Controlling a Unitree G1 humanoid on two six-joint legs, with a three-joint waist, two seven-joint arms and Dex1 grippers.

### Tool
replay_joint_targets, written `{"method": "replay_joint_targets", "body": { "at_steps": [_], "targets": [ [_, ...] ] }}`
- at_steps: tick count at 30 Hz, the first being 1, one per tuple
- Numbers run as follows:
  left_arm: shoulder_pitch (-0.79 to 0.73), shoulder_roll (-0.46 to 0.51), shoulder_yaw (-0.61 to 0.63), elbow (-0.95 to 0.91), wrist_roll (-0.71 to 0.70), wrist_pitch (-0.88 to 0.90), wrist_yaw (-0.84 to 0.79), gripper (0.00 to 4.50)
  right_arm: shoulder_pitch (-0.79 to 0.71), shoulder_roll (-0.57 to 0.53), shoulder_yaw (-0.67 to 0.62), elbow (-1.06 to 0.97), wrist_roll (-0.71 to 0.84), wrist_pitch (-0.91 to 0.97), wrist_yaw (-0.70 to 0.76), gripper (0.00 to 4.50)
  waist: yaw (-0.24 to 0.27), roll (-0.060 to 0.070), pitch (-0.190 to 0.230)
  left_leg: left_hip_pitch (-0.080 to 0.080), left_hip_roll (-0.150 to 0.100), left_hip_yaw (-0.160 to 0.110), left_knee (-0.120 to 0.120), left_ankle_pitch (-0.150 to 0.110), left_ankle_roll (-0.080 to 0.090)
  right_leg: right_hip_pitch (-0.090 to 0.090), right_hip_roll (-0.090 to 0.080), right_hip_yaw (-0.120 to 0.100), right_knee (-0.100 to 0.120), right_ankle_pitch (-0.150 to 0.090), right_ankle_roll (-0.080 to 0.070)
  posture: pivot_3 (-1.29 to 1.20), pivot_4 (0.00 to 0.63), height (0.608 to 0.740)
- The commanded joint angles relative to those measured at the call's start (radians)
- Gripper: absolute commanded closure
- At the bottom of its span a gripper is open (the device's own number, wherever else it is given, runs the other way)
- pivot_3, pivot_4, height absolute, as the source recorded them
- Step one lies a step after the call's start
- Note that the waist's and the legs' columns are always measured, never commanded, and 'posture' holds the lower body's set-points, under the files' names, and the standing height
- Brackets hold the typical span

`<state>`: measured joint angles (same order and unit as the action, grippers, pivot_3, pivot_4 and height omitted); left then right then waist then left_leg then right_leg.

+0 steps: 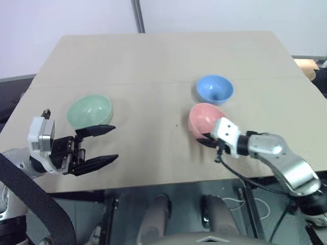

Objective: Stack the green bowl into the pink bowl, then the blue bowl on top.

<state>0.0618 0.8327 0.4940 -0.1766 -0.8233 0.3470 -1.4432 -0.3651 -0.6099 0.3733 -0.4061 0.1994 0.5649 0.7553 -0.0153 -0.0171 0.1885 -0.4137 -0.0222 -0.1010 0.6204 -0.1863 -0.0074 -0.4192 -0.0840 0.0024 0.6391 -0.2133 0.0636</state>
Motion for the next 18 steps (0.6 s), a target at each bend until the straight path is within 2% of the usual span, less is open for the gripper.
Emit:
{"method": "replay_joint_targets", "body": {
  "at_steps": [1, 2, 3, 4, 8, 11, 15, 18],
  "targets": [
    [-0.01, -0.004, 0.001, -0.028, -0.005, -0.009, 0.017, 0.0, -0.11, 0.077, 0.077, 0.161, -0.075, -0.09, 0.029, 4.47, -0.001, 0.0, 0.0, 0.0, 0.0, 0.0, 0.0, 0.0, 0.0, 0.0, 0.0, 0.0, 0.0, 0.0, 0.0, 0.0, 0.15, 0.74],
    [-0.009, -0.005, 0.001, -0.029, 0.001, -0.014, 0.023, 0.0, -0.14, 0.102, 0.091, 0.196, -0.079, -0.1, 0.045, 4.47, -0.002, -0.001, 0.0, 0.0, -0.001, 0.0, 0.0, 0.0, 0.0, 0.0, 0.0, 0.0, 0.0, 0.0, 0.0, 0.0, 0.15, 0.74],
    [-0.008, -0.005, 0.003, -0.033, 0.005, -0.015, 0.034, 0.0, -0.166, 0.122, 0.104, 0.227, -0.09, -0.114, 0.059, 3.62, -0.004, -0.001, -0.001, 0.0, -0.001, 0.0, 0.0, 0.0, 0.0, 0.0, 0.001, 0.0, 0.0, 0.001, -0.001, 0.0, 0.15, 0.74],
    [-0.008, -0.007, 0.005, -0.036, 0.008, -0.015, 0.047, 0.0, -0.182, 0.134, 0.111, 0.247, -0.103, -0.126, 0.066, 3.35, -0.004, -0.001, -0.001, 0.0, -0.001, 0.0, 0.0, 0.0, 0.0, 0.0, 0.001, 0.0, 0.0, 0.001, -0.001, 0.0, 0.15, 0.74],
    [0.001, -0.004, 0.012, -0.06, 0.061, -0.018, 0.146, 0.0, -0.199, 0.15, 0.088, 0.258, -0.122, -0.152, 0.068, 1.39, 0.001, -0.001, 0.0, -0.001, -0.001, -0.002, -0.003, 0.0, 0.0, -0.002, 0.002, 0.0, 0.001, 0.003, -0.005, 0.0, 0.15, 0.74],
    [0.002, -0.008, 0.017, -0.09, 0.142, -0.063, 0.236, 0.0, -0.179, 0.129, 0.026, 0.166, -0.047, -0.112, 0.111, 0.09, 0.0, -0.001, 0.0, -0.001, -0.001, -0.001, -0.003, 0.0, 0.0, -0.002, 0.002, 0.0, 0.001, 0.003, -0.005, 0.0, 0.15, 0.74],
    [0.003, -0.006, 0.031, -0.139, 0.22, -0.068, 0.375, 0.0, -0.139, 0.117, -0.098, 0.006, 0.138, -0.012, 0.162, 0.09, 0.001, -0.001, 0.0, 0.0, -0.001, -0.002, -0.003, 0.0, 0.0, -0.002, 0.002, 0.0, 0.001, 0.001, -0.002, 0.0, 0.15, 0.74],
    [0.028, 0.0, 0.02, -0.197, 0.442, -0.088, 0.576, 0.0, -0.121, 0.102, -0.193, -0.088, 0.244, 0.054, 0.153, 0.09, 0.0, -0.001, 0.0, 0.0, -0.001, -0.001, -0.003, 0.0, 0.0, -0.002, 0.003, 0.0, 0.001, 0.001, -0.002, 0.0, 0.15, 0.74]
  ]
}}
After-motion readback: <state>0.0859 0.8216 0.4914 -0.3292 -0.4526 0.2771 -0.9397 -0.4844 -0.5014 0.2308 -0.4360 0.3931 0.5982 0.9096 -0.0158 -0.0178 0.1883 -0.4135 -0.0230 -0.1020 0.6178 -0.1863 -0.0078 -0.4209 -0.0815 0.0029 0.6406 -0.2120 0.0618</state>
